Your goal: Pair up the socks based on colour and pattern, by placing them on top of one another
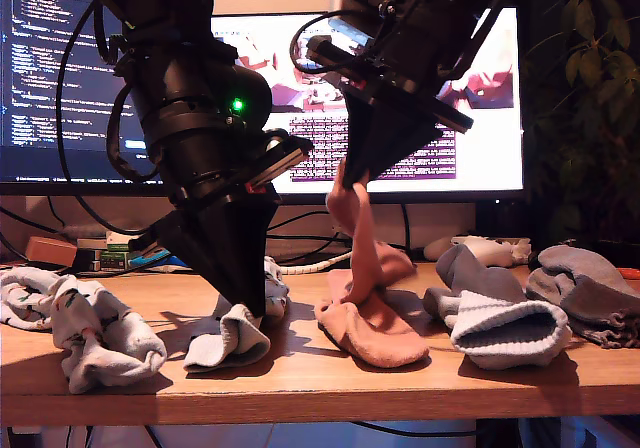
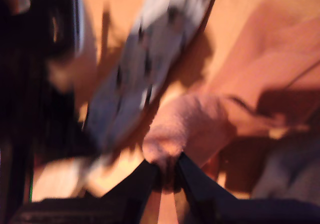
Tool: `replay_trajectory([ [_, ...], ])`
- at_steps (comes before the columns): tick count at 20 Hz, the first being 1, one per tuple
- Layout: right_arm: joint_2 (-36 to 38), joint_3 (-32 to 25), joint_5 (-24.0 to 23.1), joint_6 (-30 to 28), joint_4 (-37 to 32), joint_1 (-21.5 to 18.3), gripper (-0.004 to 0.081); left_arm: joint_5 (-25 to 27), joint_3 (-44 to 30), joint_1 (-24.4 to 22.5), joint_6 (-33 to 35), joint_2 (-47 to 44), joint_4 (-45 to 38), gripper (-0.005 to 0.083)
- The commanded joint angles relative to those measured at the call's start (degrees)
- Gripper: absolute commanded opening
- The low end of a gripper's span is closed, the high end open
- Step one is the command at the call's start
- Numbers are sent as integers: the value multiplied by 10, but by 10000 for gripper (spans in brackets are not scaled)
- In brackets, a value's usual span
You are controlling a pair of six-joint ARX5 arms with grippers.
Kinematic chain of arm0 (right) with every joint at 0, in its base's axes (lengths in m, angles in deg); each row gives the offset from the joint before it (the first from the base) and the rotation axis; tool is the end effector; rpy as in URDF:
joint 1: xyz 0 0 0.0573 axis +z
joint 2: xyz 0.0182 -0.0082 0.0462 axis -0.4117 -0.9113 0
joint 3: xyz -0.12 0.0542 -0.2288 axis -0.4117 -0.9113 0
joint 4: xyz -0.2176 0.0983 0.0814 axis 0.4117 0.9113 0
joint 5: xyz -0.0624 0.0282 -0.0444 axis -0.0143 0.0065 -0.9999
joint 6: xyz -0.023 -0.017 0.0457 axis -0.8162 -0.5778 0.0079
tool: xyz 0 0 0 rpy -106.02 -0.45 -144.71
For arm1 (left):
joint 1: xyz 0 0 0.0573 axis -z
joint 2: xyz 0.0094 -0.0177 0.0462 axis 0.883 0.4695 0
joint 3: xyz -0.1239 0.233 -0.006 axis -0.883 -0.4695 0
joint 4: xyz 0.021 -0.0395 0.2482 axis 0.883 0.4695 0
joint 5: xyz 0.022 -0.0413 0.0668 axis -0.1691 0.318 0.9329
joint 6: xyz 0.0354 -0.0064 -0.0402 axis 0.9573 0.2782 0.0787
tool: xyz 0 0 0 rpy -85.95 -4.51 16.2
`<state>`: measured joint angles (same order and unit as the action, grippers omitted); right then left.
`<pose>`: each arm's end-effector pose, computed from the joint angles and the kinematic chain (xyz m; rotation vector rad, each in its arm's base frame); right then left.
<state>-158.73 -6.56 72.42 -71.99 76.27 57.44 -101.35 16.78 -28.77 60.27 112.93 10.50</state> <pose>0.2943 0.1998 0.2613 -0.1559 1.1161 0.6920 0.3002 -0.2107 0.1839 0.0603 1.5736 -0.7310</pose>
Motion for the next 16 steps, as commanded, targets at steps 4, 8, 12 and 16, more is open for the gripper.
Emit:
replay_trajectory([
  [4, 3, -5, 32, 1, 71, 7, 346, -2, -7, 2, 1, 16, -4, 61],
  [8, 3, -4, 36, -11, 102, 6, 426, -2, -7, 2, 1, 16, -9, 65],
  [12, 7, 20, 36, -12, 120, 0, 426, -2, -7, 2, 6, 16, -16, 104],
  [16, 7, 28, 32, -14, 184, -10, 426, -2, -7, 2, 6, 16, -18, 188],
])
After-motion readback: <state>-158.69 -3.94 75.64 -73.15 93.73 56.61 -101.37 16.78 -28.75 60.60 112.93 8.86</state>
